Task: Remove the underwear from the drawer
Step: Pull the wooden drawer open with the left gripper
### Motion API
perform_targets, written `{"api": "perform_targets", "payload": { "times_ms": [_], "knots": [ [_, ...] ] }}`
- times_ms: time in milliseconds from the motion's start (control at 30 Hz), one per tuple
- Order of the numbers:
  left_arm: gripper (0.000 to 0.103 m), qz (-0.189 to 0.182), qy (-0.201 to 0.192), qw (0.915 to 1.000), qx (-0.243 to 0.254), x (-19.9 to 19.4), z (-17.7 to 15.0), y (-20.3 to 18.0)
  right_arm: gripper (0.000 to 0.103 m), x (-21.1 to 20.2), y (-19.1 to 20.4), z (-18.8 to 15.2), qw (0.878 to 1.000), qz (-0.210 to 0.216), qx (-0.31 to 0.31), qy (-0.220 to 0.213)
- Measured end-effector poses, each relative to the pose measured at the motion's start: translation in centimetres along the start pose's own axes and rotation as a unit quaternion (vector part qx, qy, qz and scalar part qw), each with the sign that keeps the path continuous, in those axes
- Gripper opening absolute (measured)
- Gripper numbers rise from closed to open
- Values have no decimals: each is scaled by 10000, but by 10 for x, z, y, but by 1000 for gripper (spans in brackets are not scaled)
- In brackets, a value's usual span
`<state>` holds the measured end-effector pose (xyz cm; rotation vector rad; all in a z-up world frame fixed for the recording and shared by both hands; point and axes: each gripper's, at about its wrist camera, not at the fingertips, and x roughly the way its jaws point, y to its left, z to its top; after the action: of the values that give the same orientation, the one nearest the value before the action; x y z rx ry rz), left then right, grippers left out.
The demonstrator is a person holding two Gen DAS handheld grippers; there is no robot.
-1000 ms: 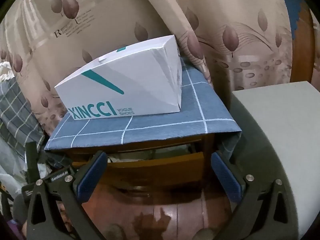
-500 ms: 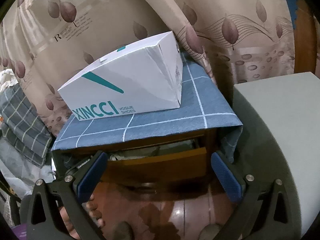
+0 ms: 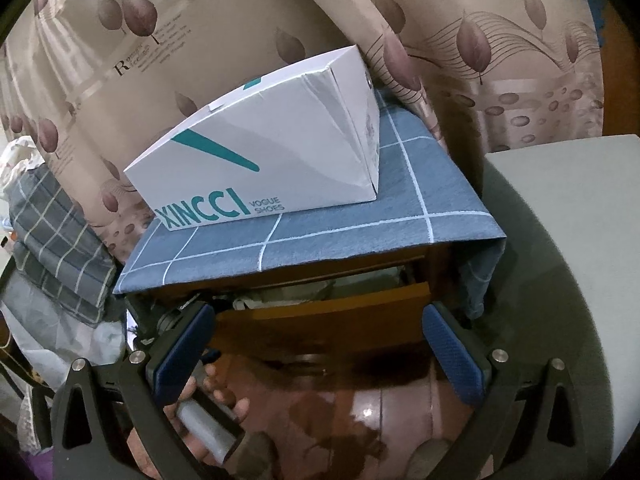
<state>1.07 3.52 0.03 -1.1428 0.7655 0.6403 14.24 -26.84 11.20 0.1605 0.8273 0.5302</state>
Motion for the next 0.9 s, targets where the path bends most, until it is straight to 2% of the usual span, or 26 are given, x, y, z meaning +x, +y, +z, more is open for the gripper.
{"api": "perform_targets", "payload": {
  "times_ms": [67, 267, 400, 600, 800, 900],
  "knots": [
    [91, 329, 59, 9994, 45, 0, -4, -13, 103, 1, -2, 0, 10000, 20, 53, 44],
    [92, 446, 151, 9986, 244, -6, 0, -35, 103, 2, -8, 0, 9996, 96, 217, 130],
    [92, 560, 173, 9978, 322, 2, -18, -42, 103, 1, -9, 0, 9996, 112, 242, 126],
    [92, 602, 260, 9944, 824, 3, -34, -33, 103, 3, -12, 1, 9992, 117, 315, 208],
    [92, 713, 631, 9907, 972, 5, -29, -27, 103, 1, -20, 1, 9985, 95, 492, 208],
    [92, 856, 870, 9869, 1051, 11, -5, -25, 103, 1, -23, 2, 9982, 93, 551, 216]
  ]
}}
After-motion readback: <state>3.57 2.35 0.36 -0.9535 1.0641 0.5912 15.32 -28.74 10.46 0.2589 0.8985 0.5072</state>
